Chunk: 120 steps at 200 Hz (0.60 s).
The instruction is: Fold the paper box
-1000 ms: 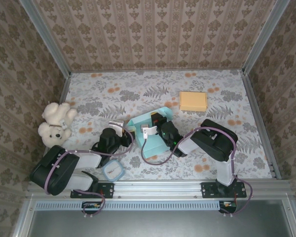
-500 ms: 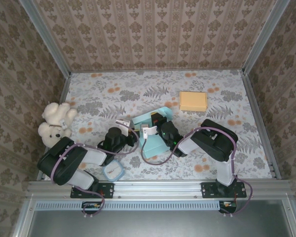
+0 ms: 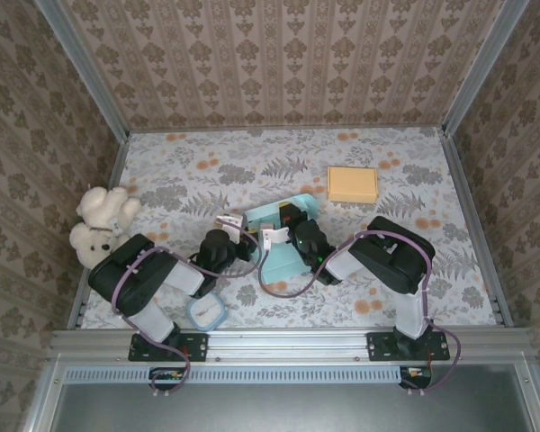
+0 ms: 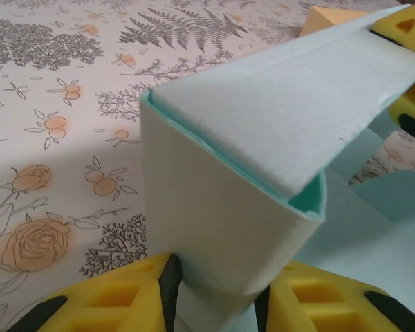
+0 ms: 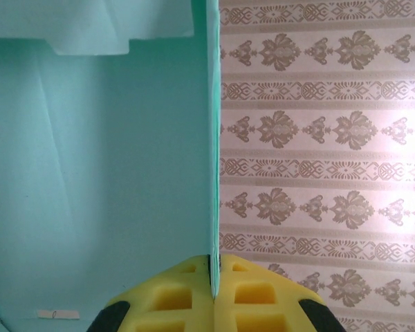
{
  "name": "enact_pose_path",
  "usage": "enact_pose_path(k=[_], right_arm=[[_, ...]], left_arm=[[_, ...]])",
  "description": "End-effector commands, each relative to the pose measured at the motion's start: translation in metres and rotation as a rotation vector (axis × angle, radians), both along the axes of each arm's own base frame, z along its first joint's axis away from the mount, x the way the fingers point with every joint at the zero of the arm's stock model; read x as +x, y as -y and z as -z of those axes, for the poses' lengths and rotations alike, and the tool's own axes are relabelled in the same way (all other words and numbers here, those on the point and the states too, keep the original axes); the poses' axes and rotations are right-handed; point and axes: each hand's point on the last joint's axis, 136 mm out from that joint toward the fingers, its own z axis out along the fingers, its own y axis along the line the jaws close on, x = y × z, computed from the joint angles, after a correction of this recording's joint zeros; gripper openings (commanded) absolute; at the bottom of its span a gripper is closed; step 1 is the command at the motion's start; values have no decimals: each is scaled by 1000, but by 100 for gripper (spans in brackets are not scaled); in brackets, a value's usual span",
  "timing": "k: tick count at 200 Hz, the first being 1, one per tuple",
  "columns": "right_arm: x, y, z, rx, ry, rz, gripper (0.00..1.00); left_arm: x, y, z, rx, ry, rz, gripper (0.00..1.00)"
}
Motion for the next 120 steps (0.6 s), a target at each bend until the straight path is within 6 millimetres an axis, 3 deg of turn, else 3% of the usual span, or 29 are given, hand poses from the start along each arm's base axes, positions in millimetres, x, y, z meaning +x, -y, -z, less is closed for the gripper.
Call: enact_pose_path(k=[1, 93, 120], right_arm=[[-15, -17, 35, -55, -109, -87, 0], [-14, -18, 42, -51, -130, -88, 0], [-11, -15, 43, -49, -133, -71, 0]], left_arm=[[17, 20, -35, -89, 105, -3, 36], [45, 9, -35, -125, 155, -208, 36], [53, -7, -26, -110, 128, -327, 21]])
